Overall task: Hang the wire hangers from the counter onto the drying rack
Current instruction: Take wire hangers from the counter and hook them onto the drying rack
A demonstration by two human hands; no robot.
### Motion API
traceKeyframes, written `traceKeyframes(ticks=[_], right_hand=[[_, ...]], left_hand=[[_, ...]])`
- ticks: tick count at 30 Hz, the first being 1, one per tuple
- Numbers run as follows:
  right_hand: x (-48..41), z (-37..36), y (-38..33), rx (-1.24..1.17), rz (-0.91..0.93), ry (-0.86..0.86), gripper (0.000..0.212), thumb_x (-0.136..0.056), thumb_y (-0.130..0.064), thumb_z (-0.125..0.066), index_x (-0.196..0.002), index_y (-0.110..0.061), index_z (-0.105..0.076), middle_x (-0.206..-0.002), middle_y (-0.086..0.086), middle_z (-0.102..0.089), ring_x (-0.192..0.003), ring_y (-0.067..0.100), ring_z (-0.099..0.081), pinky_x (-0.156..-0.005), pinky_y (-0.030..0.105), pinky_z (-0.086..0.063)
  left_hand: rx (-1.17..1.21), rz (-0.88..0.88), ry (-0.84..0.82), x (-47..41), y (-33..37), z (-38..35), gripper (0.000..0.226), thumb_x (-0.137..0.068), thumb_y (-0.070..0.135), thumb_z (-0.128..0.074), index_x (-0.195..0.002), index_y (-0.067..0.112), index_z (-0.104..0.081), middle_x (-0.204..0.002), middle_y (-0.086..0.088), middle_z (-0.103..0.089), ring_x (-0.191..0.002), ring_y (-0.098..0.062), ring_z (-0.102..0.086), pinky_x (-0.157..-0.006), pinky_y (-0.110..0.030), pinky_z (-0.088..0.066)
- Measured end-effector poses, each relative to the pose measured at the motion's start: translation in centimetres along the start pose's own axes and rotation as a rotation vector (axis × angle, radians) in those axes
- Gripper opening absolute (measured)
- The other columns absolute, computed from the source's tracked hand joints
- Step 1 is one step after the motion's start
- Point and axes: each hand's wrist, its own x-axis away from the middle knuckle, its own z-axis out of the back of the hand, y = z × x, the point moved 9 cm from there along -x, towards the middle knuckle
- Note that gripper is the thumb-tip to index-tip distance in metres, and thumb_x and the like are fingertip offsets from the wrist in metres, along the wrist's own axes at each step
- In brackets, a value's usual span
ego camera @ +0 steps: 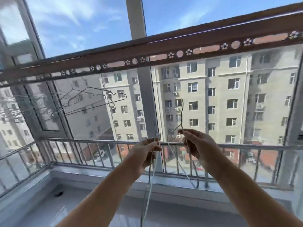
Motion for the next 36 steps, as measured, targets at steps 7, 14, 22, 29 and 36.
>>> traceKeyframes(ticks=[7,14,22,29,36], right_hand=[[-4.7,-8.5,1.4,-0.018,-0.021,-0.063,0.019,-0.09,-0.011,-0.054,-0.104,-0.008,-0.067,-0.061,0.001,-0.055,-0.059,0.012,-0.044,-0.053,0.021,-0.037],[-10.1,-11.7,-1.0,0.033,0.075,-0.063,0.02,-0.091,-0.01,-0.052,-0.104,-0.004,-0.065,-0.059,0.001,-0.053,-0.057,0.015,-0.039,-0.054,0.026,-0.028],[-15.7,-13.6,-3.4,0.016,0.152,-0.093,0.019,-0.091,-0.009,-0.053,-0.104,-0.007,-0.066,-0.063,0.005,-0.049,-0.059,0.013,-0.041,-0.059,0.023,-0.035],[-21.4,-14.2,-4.9,0.033,0.137,-0.141,0.022,-0.091,-0.012,-0.053,-0.109,-0.008,-0.066,-0.068,0.001,-0.052,-0.062,0.01,-0.045,-0.054,0.018,-0.04],[-25.6,-15.3,-7.4,0.066,0.215,-0.154,0.023,-0.093,-0.008,-0.05,-0.112,-0.006,-0.062,-0.063,0.002,-0.048,-0.057,0.011,-0.037,-0.053,0.019,-0.032]], left_hand=[[-0.014,-0.05,0.07,-0.7,5.4,9.1,0.018,-0.092,0.007,-0.052,-0.105,0.007,-0.064,-0.066,-0.005,-0.061,-0.054,-0.011,-0.051,-0.046,-0.018,-0.041],[0.074,-0.121,0.079,-3.7,9.3,10.4,0.02,-0.09,0.008,-0.056,-0.108,0.004,-0.064,-0.066,-0.004,-0.062,-0.052,-0.009,-0.054,-0.045,-0.019,-0.044],[0.145,-0.194,0.068,-8.7,14.1,8.5,0.015,-0.091,0.008,-0.055,-0.102,0.006,-0.065,-0.055,0.0,-0.061,-0.044,-0.007,-0.054,-0.044,-0.016,-0.044],[0.154,-0.241,0.1,-13.6,17.5,8.5,0.023,-0.091,0.008,-0.054,-0.111,0.001,-0.062,-0.065,-0.003,-0.056,-0.045,-0.005,-0.053,-0.04,-0.015,-0.043],[0.159,-0.316,0.123,-17.9,21.3,10.4,0.017,-0.09,0.009,-0.056,-0.105,0.004,-0.064,-0.061,-0.002,-0.057,-0.046,-0.005,-0.053,-0.041,-0.015,-0.044]])
